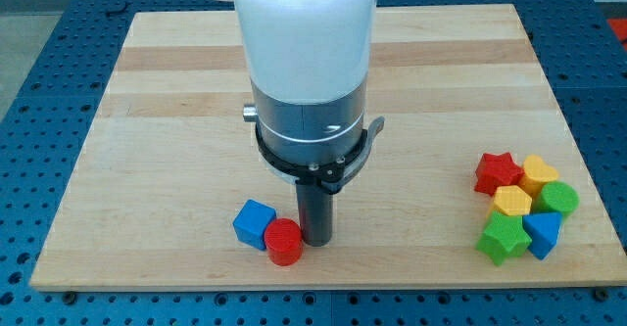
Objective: Push the red star towards the center
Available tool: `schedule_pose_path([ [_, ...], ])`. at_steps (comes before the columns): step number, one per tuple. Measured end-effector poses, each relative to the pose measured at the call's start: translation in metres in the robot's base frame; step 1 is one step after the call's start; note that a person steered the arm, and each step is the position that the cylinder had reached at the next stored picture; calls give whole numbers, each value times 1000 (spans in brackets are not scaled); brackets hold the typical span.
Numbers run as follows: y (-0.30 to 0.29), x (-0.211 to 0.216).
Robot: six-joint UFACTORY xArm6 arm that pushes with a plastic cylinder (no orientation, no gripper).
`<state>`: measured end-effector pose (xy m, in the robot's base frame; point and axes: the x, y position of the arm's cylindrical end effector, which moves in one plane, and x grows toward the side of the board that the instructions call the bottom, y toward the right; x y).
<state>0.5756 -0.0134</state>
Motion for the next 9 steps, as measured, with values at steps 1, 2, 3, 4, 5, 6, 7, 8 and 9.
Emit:
schedule_pose_path([
  [1,0,-37],
  [2,0,-72],
  [3,0,-98],
  [4,42,-130],
  [5,110,-149],
  [6,212,-153],
  [7,300,-152],
  [8,346,-116],
  [9,356,-83],
])
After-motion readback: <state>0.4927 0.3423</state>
